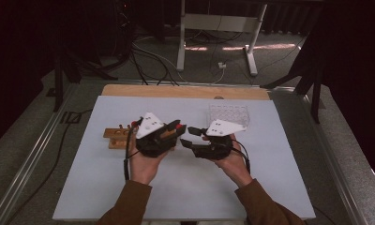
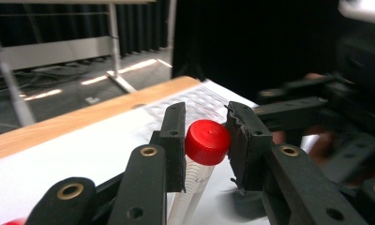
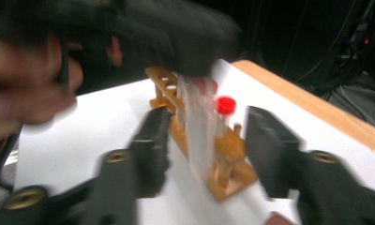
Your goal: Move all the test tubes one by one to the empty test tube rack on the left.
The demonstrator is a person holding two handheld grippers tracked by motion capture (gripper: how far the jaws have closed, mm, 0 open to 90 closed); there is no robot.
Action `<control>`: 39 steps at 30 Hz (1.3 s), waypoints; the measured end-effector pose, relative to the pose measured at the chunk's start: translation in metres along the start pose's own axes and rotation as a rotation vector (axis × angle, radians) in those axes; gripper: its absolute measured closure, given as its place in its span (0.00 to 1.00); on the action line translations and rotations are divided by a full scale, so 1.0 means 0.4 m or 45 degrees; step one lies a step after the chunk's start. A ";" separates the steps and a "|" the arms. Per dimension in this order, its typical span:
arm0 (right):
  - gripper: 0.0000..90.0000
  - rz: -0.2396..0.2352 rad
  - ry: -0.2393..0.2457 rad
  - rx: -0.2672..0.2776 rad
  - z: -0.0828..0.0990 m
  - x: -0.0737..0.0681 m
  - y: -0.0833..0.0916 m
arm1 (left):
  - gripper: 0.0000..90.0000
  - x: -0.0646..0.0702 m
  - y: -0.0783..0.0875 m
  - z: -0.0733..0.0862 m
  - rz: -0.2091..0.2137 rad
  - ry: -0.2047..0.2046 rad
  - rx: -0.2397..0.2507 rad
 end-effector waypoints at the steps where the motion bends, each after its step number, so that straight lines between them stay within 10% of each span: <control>1: 0.44 0.021 -0.015 0.004 0.005 0.014 0.018 | 0.78 -0.030 0.022 0.010 -0.034 0.017 -0.006; 8: 0.28 0.208 -0.110 0.076 0.045 0.143 0.170 | 0.78 -0.220 0.156 0.066 -0.305 0.139 0.012; 13: 0.24 0.282 -0.144 0.120 0.050 0.188 0.244 | 0.78 -0.291 0.167 0.094 -0.411 0.182 0.023; 28: 0.21 0.397 -0.191 0.180 0.094 0.255 0.360 | 0.78 -0.315 0.086 0.272 -0.419 0.237 -0.155; 39: 0.19 0.434 -0.214 0.172 0.121 0.274 0.367 | 0.71 -0.308 0.085 0.321 -0.406 0.297 -0.139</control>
Point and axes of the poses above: each handheld gripper's, and its own axes: y roughly backward along the jaws, z roughly out of its underside, x roughly to its right, the point moved 10 cm from there along -y, roughly forward along the jaws, and after that the axes turned 15 degrees about -y, right-handed, at the moved point
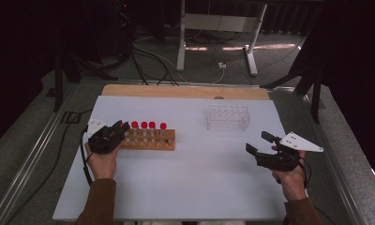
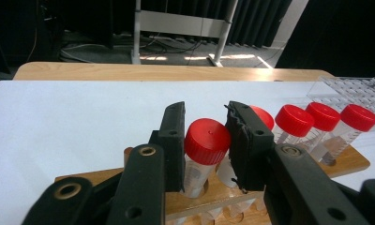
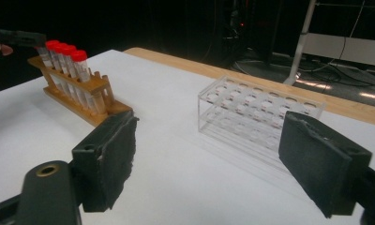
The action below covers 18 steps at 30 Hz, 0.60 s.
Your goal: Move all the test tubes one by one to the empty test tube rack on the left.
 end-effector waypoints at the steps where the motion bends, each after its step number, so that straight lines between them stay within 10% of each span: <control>1: 0.17 0.007 0.000 0.002 0.004 0.002 0.000 | 0.60 -0.001 0.008 -0.002 0.000 0.007 0.008; 10: 0.04 0.043 -0.037 0.016 0.074 0.033 0.008 | 0.06 -0.019 0.149 0.036 -0.042 -0.070 0.036; 18: 0.02 0.049 -0.041 0.071 0.096 0.033 0.027 | 0.01 -0.004 0.234 0.065 -0.035 -0.104 0.134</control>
Point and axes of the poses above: each handheld gripper's, and its own axes: y roughly backward along the jaws, z roughly out of its underside, x roughly to its right, the point moved 10 cm from there along -y, roughly forward along the jaws, and after that the axes turned 15 degrees about -y, right-handed, at the moved point
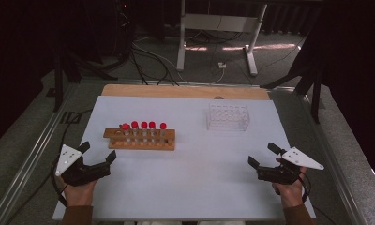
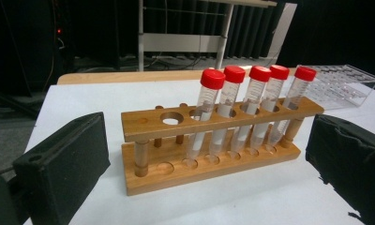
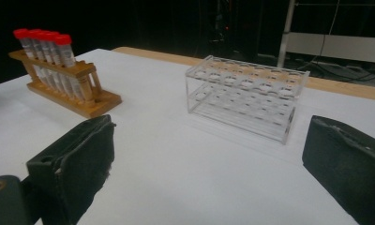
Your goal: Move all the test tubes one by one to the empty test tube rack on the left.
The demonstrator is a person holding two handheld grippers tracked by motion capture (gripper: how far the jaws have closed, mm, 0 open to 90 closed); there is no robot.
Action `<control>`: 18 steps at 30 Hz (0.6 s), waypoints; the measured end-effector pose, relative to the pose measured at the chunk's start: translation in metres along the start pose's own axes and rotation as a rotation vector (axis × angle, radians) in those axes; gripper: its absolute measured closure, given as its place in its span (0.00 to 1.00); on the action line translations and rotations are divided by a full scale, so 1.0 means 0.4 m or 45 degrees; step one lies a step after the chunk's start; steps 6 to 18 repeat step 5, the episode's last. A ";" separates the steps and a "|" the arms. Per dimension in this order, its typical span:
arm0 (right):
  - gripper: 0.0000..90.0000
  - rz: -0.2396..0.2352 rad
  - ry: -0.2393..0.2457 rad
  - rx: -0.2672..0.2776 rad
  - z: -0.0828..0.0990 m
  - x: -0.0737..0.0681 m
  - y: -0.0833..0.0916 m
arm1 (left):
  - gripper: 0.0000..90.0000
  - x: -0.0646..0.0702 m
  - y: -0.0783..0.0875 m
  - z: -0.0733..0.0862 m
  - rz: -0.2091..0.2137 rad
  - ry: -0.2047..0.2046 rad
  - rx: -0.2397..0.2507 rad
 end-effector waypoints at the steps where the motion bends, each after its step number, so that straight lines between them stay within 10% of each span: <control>1: 0.02 0.002 0.005 0.008 -0.001 0.000 0.002 | 0.01 0.001 0.004 -0.004 0.005 0.006 0.008; 18: 0.02 0.001 -0.009 0.032 -0.007 0.002 0.009 | 0.01 0.003 0.017 -0.012 0.004 -0.004 0.023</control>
Point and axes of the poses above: each handheld gripper's, and its own axes: y roughly backward along the jaws, z roughly out of its underside, x roughly to its right, the point moved 10 cm from there along -y, roughly forward along the jaws, and after that the axes turned 15 degrees about -y, right-handed, at the moved point
